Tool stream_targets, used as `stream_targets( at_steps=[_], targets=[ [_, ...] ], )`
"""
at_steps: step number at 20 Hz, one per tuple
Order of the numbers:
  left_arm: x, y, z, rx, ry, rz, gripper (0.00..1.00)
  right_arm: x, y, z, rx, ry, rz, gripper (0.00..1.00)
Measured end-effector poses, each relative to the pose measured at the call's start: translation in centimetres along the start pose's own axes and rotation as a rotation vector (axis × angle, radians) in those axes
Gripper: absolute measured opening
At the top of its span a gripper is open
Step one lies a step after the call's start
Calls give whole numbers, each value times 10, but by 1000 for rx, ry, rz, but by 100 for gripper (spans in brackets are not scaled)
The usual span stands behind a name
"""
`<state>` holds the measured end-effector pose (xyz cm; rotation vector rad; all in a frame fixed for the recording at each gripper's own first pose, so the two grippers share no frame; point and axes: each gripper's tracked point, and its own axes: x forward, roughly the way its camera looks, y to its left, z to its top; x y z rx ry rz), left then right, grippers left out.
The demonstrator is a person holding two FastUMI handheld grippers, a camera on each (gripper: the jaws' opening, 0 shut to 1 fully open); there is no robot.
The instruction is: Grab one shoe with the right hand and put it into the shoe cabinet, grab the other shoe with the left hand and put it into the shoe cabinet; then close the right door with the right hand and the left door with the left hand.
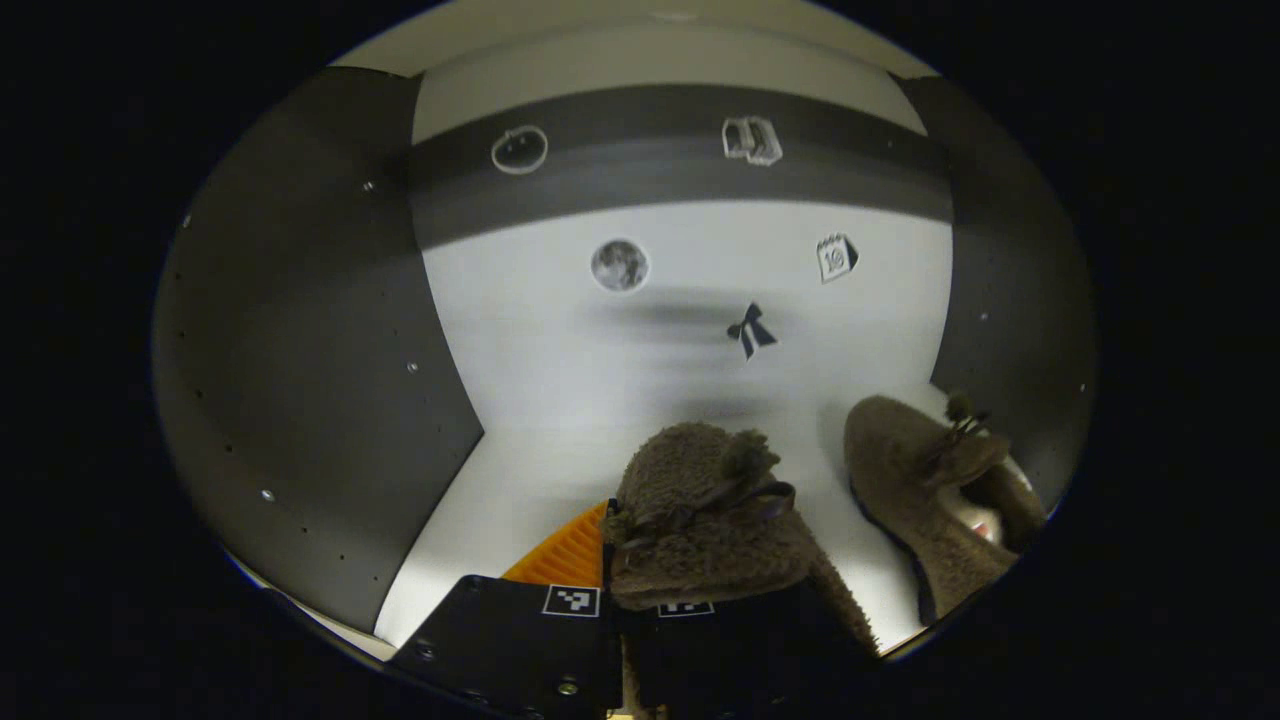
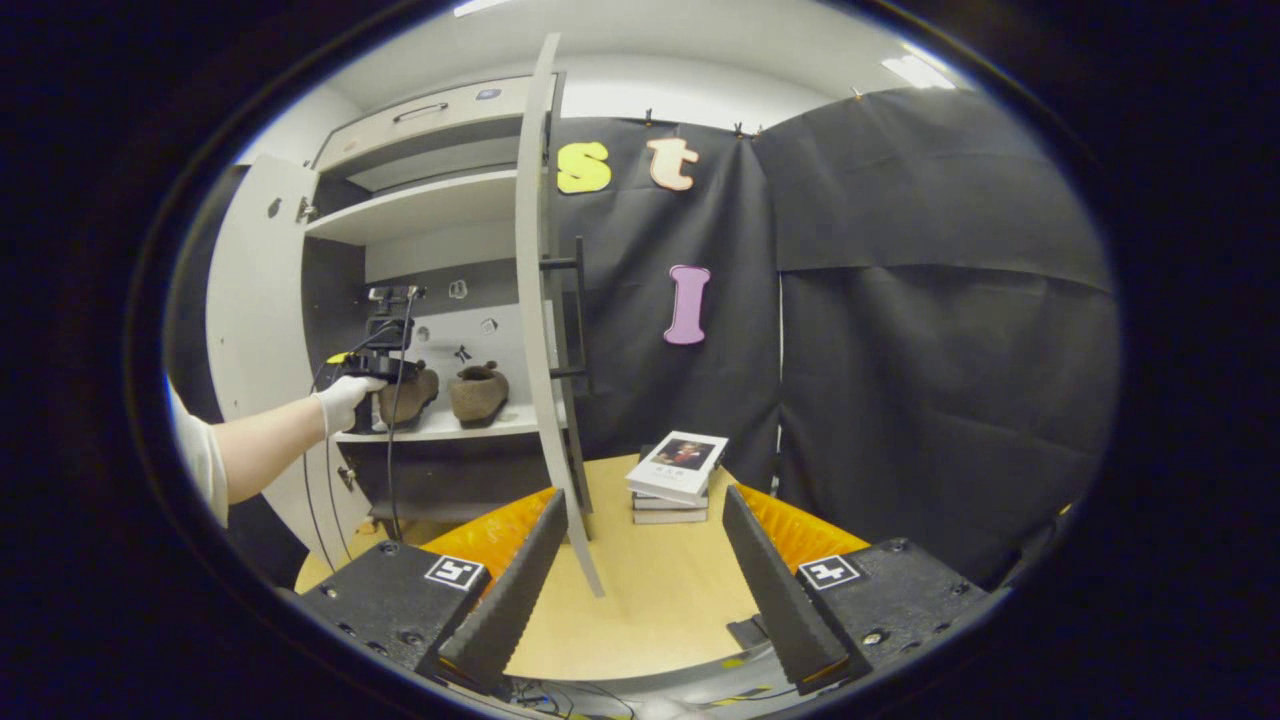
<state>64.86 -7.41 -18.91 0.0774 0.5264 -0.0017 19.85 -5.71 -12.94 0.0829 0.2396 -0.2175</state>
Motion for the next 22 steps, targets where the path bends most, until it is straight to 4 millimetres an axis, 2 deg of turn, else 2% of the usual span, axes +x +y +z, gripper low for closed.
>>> stream_targets(
  at_steps=[2, 3, 6, 7, 8, 9, 10, 12, 14, 18, 22],
  targets=[
    [6, 0, 3, 17, 8, -10, 17, 2, -2, -3, -6, 15, -4, 99],
    [4, -2, -4, 36, 49, -21, 16, 3, -2, -4, -3, 19, -1, 99],
    [1, -2, -1, 72, 63, -36, 30, 6, 3, -4, 2, 24, 18, 99],
    [0, 1, -3, 72, 63, -34, 30, 6, 4, -3, -3, 20, 23, 99],
    [-3, 3, -2, 63, 65, -37, 39, 7, 7, -2, -6, 15, 32, 99],
    [-5, 3, -1, 59, 62, -55, 43, 8, 9, 0, -11, 10, 38, 99],
    [-9, 0, 1, 51, 51, -86, 62, 10, 11, 1, -16, 8, 44, 99],
    [-14, 7, 6, 51, 29, -83, 100, 13, 14, 1, -17, 9, 59, 99],
    [-26, 11, 3, 45, 34, -83, 96, 16, 19, 1, -10, 15, 82, 99],
    [-51, 11, 6, 42, 15, -107, 97, 21, 26, 6, -15, 7, 112, 99],
    [-89, 7, 11, 49, -47, -130, 97, 25, 32, 9, -14, 0, 143, 99]
  ],
)
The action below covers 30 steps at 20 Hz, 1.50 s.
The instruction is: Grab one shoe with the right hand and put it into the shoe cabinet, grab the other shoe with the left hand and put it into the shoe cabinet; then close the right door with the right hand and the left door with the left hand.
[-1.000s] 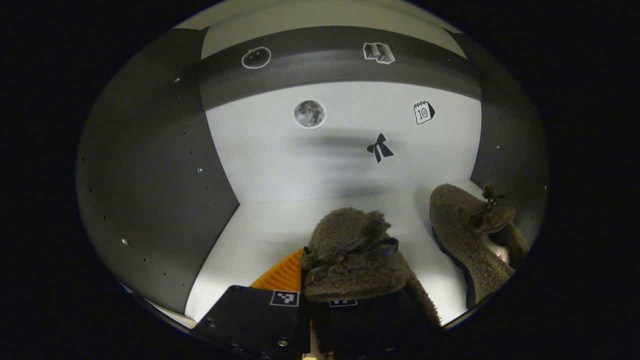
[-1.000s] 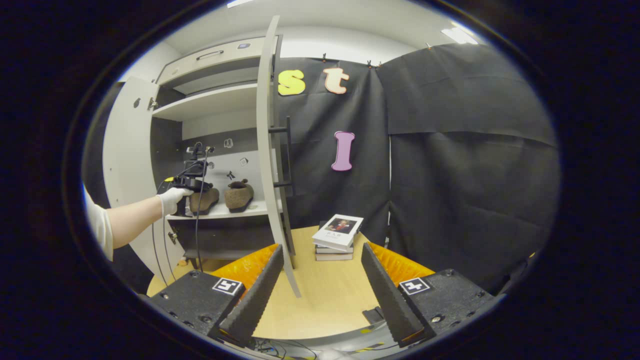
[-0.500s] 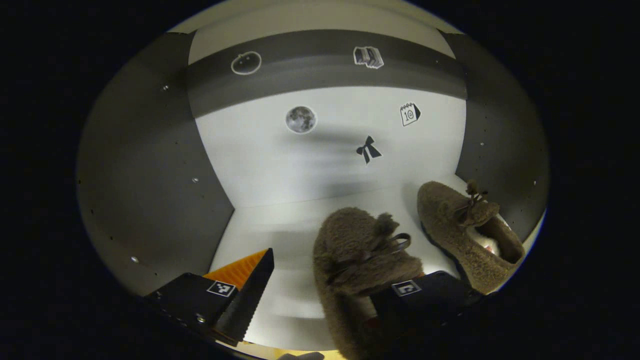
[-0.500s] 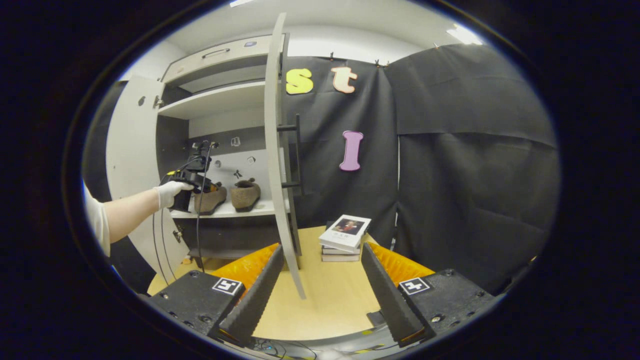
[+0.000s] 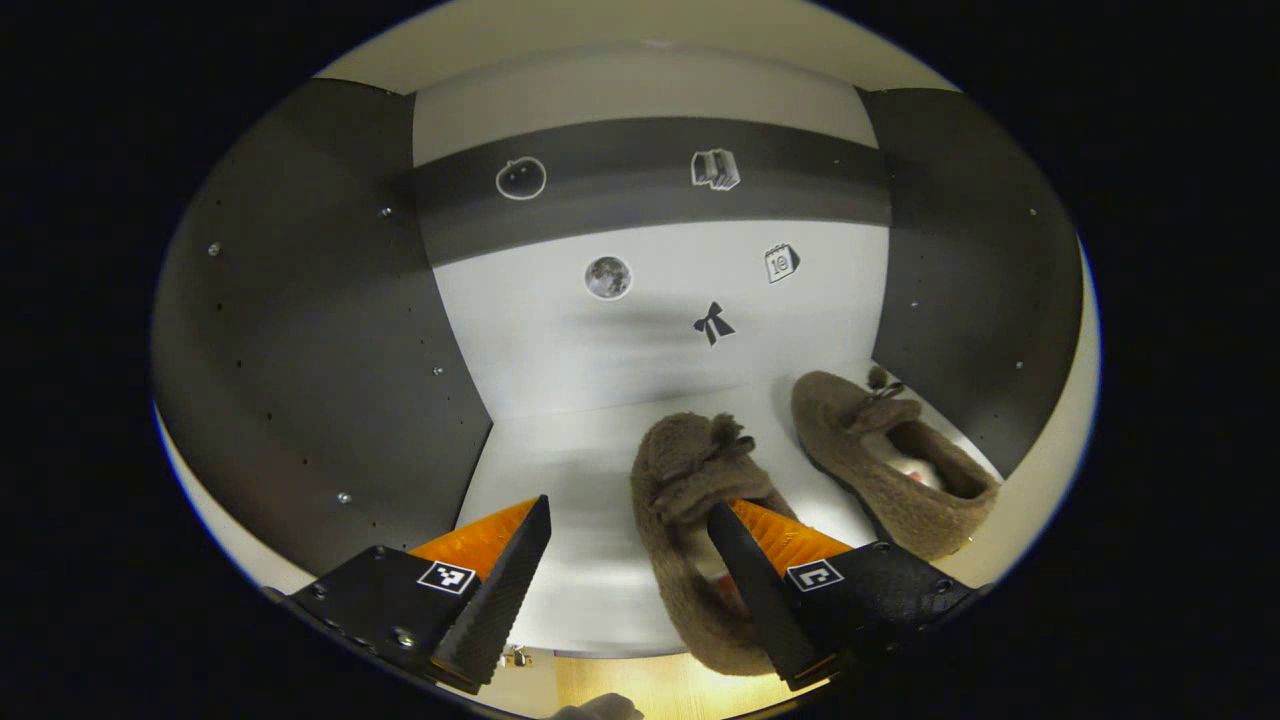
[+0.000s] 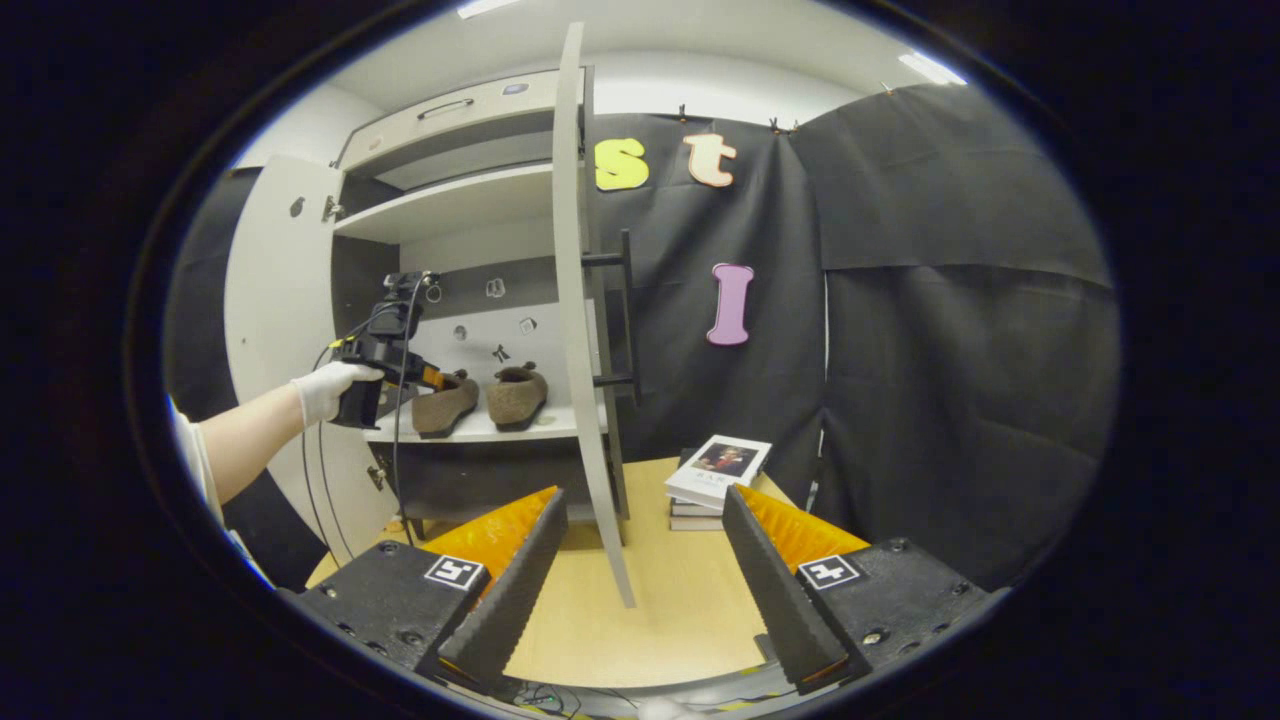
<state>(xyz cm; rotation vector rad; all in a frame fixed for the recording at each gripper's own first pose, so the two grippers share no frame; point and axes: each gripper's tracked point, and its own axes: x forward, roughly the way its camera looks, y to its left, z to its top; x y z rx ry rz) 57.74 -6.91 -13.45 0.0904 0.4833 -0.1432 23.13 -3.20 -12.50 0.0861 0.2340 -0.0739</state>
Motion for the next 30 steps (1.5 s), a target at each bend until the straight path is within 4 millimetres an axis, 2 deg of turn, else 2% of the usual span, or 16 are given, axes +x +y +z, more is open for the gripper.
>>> stream_targets(
  at_steps=[4, 5, 7, 10, 11, 13, 15, 17, 18, 20, 21, 22, 23, 24, 30],
  targets=[
    [-58, 2, 19, -27, -121, 8, 97, 5, 7, 1, -2, -2, 34, 99],
    [-73, 2, 23, -27, -151, 8, 100, 5, 10, 2, 0, -4, 47, 99],
    [-105, 1, 29, -21, -215, 20, 97, 6, 16, 6, -1, -12, 71, 99],
    [-153, -4, 33, -14, -282, 23, 96, 6, 27, 11, -7, -15, 115, 99],
    [-170, -6, 31, -12, -304, 27, 100, 5, 31, 15, -11, -23, 129, 99],
    [-203, -12, 26, 4, -342, 31, 96, 3, 36, 21, -24, -41, 147, 99],
    [-236, -23, 16, 14, -365, 30, 96, 2, 42, 26, -30, -56, 163, 99],
    [-259, -32, 2, 10, -383, 25, 96, 0, 48, 29, -25, -63, 179, 99],
    [-270, -33, -5, 15, -389, 26, 100, -1, 50, 30, -24, -64, 182, 99],
    [-293, -37, -19, 15, -398, 28, 96, -5, 53, 33, -33, -72, 182, 99],
    [-305, -39, -27, 4, -407, 29, 100, -7, 54, 34, -40, -77, 179, 99],
    [-315, -38, -36, 2, -410, 32, 96, -9, 55, 34, -43, -80, 175, 99],
    [-325, -35, -43, 2, -415, 39, 100, -11, 56, 34, -43, -82, 173, 99],
    [-336, -31, -50, 2, -419, 54, 96, -13, 57, 34, -44, -79, 171, 99],
    [-389, -18, -100, -24, -416, 98, 96, -24, 63, 25, -63, -70, 152, 99]
  ],
)
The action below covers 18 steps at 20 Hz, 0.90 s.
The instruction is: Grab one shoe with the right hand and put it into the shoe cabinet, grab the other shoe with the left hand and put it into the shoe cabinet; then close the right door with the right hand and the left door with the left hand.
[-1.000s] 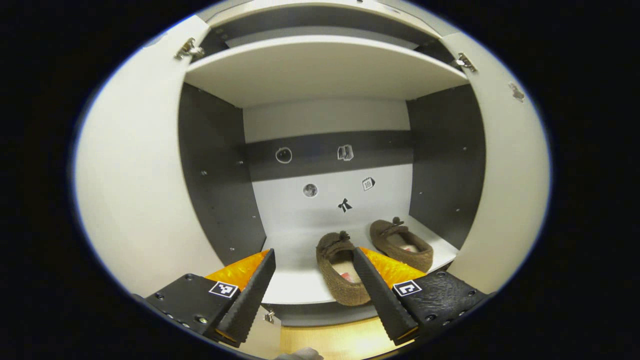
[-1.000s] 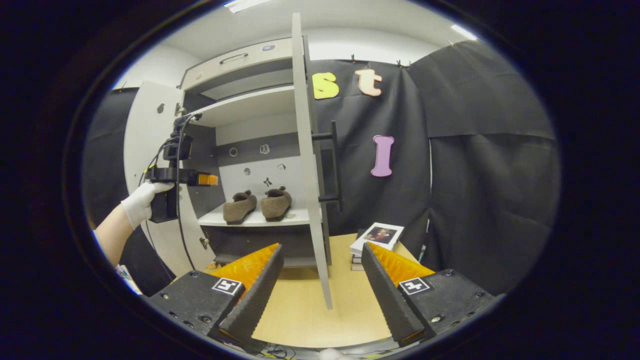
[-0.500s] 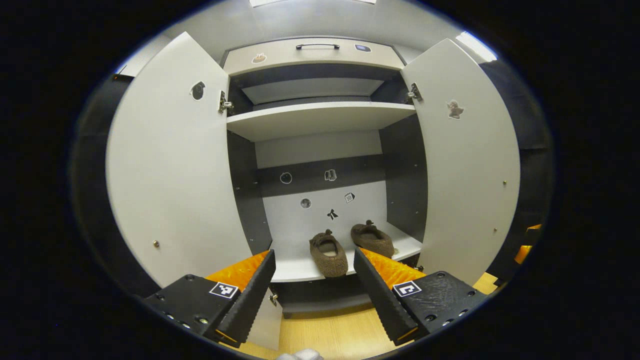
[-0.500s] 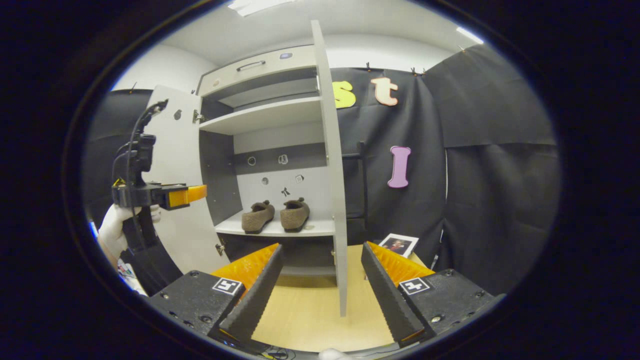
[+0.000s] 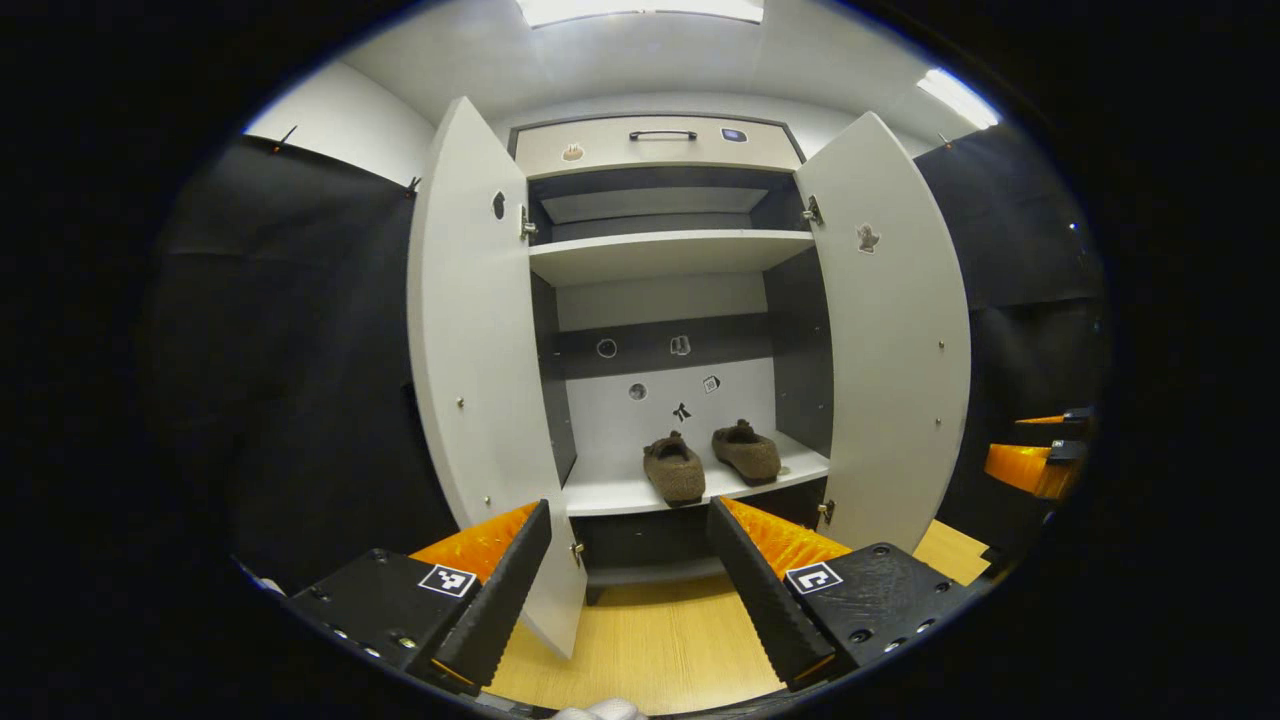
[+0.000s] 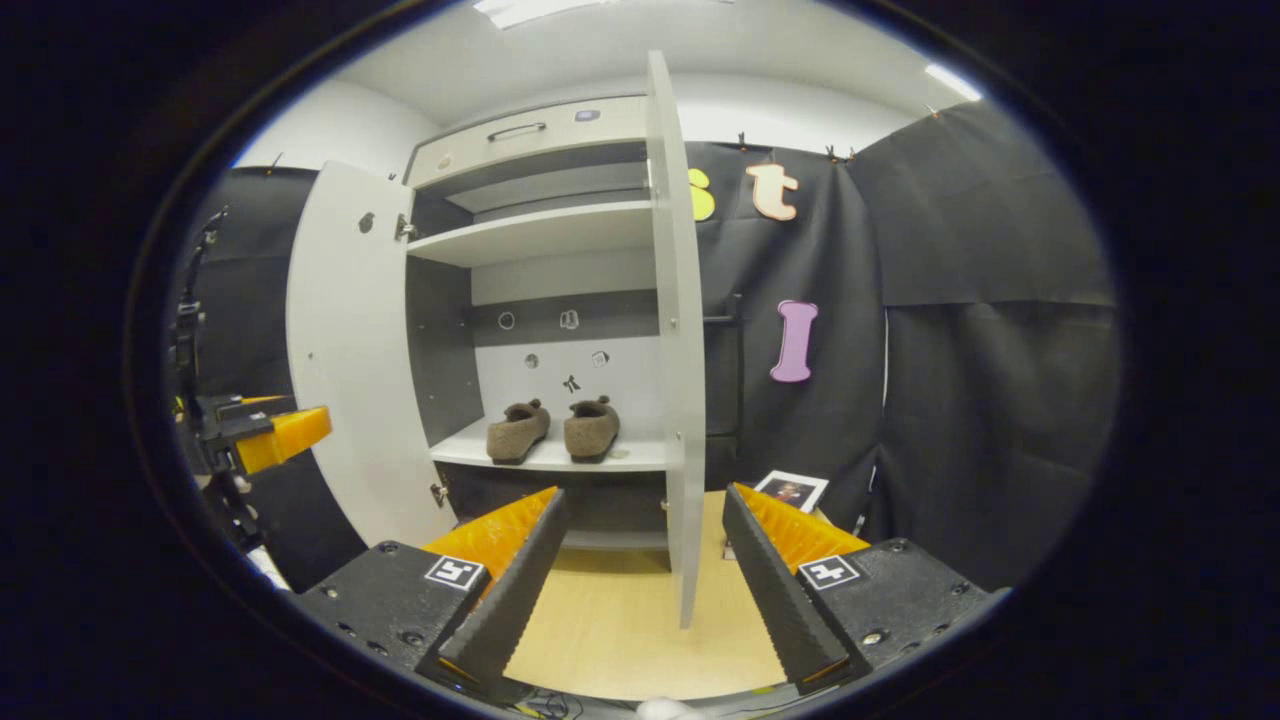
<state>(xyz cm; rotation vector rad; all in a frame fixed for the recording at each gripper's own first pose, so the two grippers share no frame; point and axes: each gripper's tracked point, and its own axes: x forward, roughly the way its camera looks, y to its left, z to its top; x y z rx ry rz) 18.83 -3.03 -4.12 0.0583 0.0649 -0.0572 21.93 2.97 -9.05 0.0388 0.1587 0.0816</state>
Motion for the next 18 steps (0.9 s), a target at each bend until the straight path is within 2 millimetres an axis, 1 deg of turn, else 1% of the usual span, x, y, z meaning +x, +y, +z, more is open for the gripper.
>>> stream_targets(
  at_steps=[3, 4, 5, 6, 8, 9, 10, 11, 12, 13, 16, 18],
  targets=[
    [-22, 6, -11, 7, 5, 28, 96, -2, 5, -5, 0, 13, 3, 99],
    [-27, 2, -15, 1, 10, 21, 96, -1, 6, -5, 0, 16, 4, 99],
    [-30, 2, -18, -6, 19, 26, 96, 1, 5, -2, -2, 13, 5, 99],
    [-29, 7, -20, -13, 29, 37, 96, 4, -1, 2, -3, 6, -3, 99],
    [-29, 8, -20, -48, 32, 47, 96, 15, -25, 12, -7, -11, -46, 99],
    [-30, 9, -21, -64, 29, 54, 100, 21, -41, 18, -3, -19, -74, 99],
    [-30, 10, -21, -72, 27, 63, 96, 28, -56, 24, 6, -26, -99, 99],
    [-31, 12, -20, -74, 23, 78, 96, 35, -71, 33, 11, -40, -123, 99],
    [-33, 13, -18, -74, 17, 95, 100, 43, -86, 42, 7, -56, -149, 99],
    [-33, 14, -18, -72, 17, 106, 96, 50, -100, 50, -1, -69, -170, 99],
    [-35, 16, -18, -77, 18, 140, 96, 72, -124, 70, -14, -99, -203, 99],
    [-37, 18, -19, -81, 19, 166, 96, 88, -131, 80, -21, -110, -201, 99]
  ],
)
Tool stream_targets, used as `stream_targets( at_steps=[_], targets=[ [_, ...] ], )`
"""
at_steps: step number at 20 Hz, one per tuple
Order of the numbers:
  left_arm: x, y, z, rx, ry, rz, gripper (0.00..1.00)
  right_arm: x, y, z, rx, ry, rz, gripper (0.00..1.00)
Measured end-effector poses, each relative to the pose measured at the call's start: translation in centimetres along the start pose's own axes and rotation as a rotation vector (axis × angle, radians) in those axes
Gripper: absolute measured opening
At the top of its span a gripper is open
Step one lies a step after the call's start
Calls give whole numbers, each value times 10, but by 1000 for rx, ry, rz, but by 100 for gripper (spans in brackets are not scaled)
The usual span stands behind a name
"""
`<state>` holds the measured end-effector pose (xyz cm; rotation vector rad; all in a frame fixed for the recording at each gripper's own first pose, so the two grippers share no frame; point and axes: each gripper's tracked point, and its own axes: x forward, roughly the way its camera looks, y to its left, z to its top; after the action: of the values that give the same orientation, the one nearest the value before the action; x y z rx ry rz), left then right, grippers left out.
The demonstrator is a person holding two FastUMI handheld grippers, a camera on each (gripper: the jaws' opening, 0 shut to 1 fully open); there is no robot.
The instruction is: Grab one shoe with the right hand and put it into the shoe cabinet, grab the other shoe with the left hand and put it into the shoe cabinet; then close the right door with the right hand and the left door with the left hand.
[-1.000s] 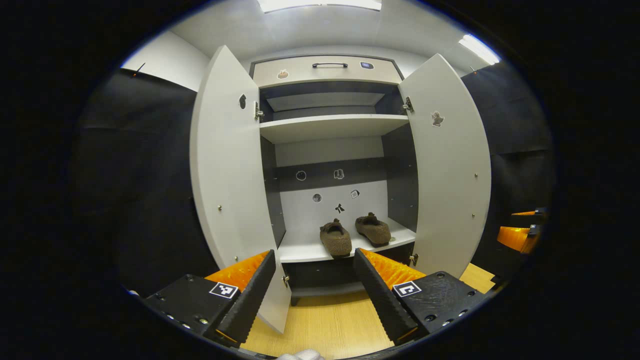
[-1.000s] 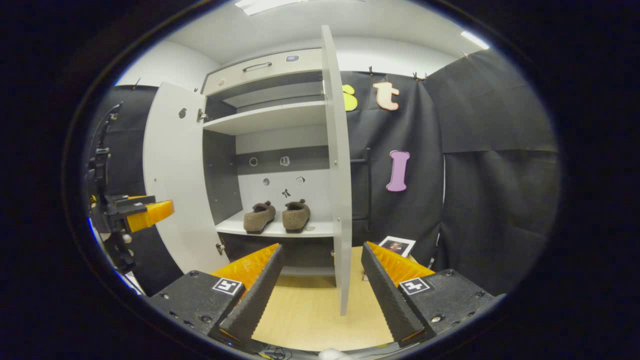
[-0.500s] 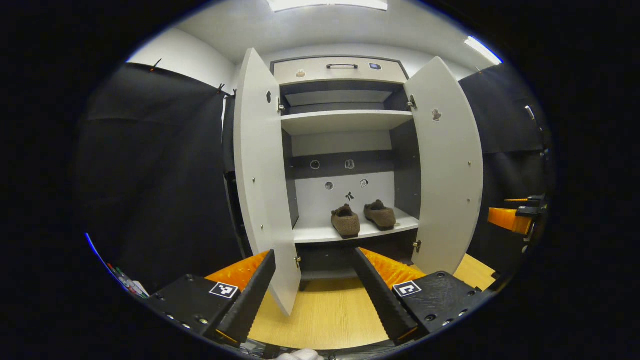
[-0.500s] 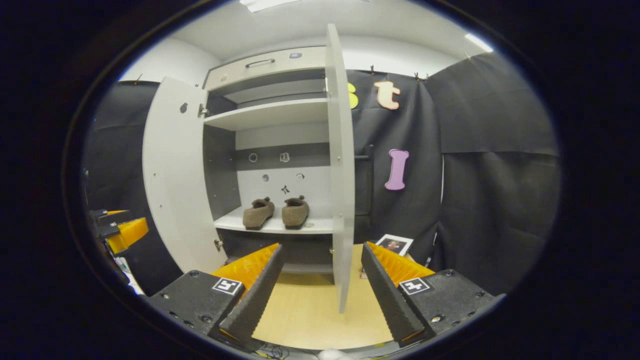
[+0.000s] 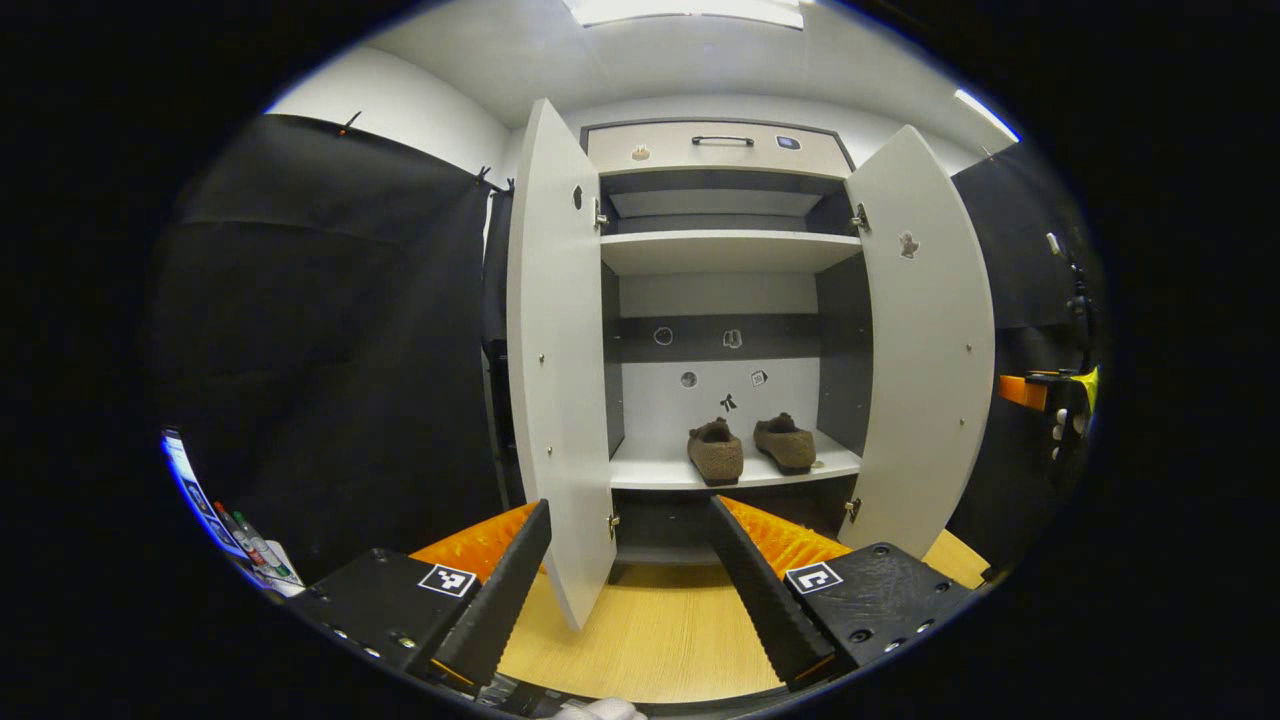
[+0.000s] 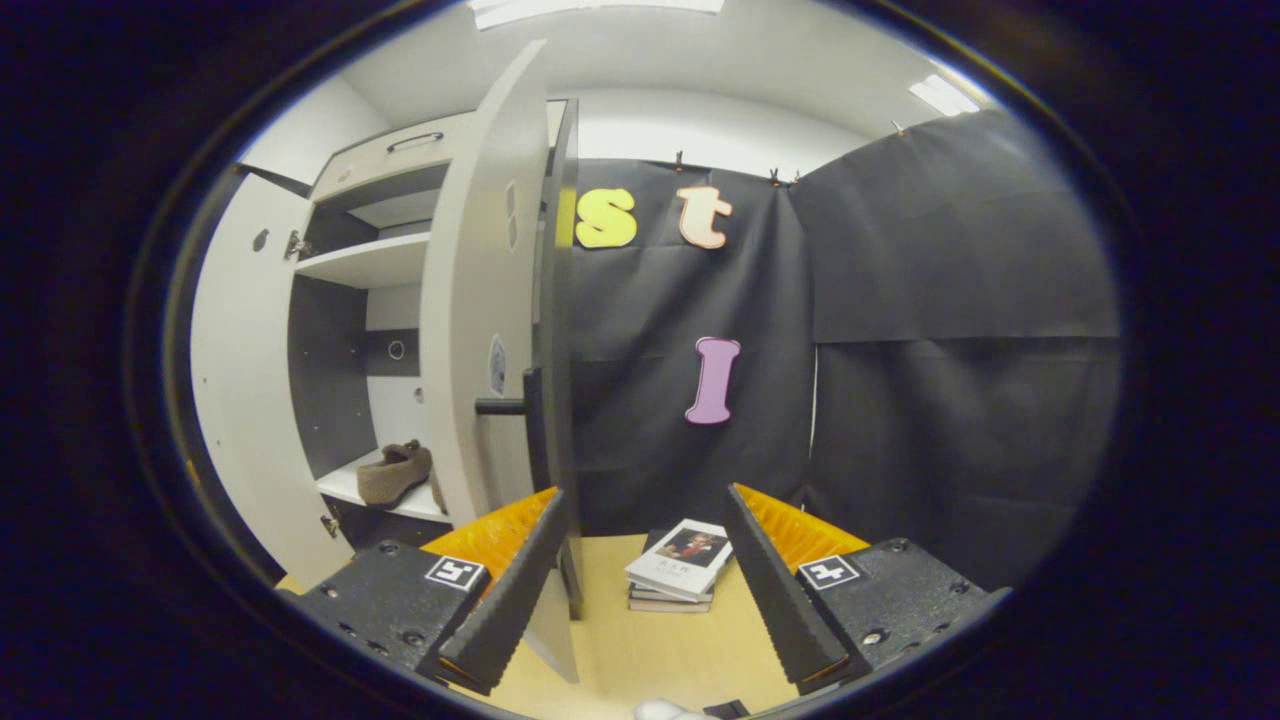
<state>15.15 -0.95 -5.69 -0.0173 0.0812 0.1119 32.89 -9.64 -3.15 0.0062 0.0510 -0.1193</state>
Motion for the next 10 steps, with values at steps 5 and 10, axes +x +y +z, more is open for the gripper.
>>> stream_targets(
  at_steps=[5, 10],
  targets=[
    [1, 0, -2, 7, 9, 23, 96, 12, 13, 7, -22, -9, 62, 96],
    [5, 0, -3, -9, 24, 9, 96, 5, 33, 6, -23, 11, 79, 93]
  ],
)
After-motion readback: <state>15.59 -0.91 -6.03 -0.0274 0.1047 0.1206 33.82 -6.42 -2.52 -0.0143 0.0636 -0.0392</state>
